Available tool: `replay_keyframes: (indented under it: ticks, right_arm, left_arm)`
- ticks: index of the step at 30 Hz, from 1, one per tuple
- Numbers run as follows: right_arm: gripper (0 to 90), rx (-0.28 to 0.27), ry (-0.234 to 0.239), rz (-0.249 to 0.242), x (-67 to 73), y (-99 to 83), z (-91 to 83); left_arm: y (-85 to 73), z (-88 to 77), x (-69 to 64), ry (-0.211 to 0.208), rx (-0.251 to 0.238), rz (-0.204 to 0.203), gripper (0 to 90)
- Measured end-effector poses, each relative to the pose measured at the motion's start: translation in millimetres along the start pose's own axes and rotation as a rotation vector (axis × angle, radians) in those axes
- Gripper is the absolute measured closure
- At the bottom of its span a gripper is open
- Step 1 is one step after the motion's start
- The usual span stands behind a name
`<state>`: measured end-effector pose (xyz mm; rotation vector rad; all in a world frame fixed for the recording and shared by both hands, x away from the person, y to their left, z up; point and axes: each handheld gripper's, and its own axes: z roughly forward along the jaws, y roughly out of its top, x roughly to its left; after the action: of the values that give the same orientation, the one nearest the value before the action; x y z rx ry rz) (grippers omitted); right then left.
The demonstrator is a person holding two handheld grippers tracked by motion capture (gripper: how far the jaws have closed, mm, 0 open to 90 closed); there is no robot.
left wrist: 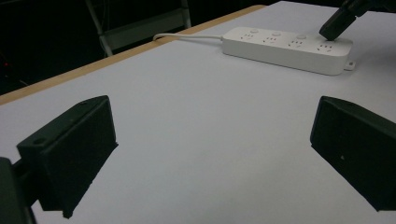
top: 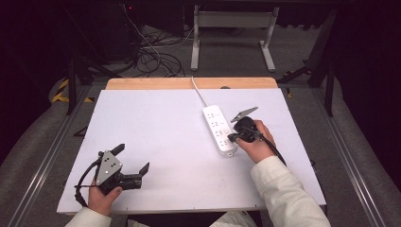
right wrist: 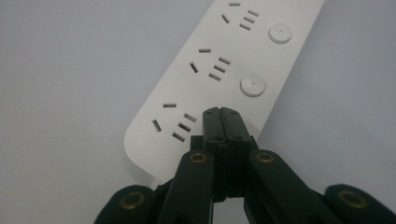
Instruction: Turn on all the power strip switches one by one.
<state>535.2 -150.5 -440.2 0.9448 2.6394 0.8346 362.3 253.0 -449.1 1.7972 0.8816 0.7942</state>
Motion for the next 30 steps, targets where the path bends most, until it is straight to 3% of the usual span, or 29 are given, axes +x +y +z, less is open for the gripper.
replay_keyframes:
  ticks: [30]
  right_arm:
    - [90.0,-0.024,-0.013,0.023,1.7,-5.3,2.1]
  left_arm:
    - [-0.1,0.0,-0.3,-0.006,0.005,-0.003,0.6]
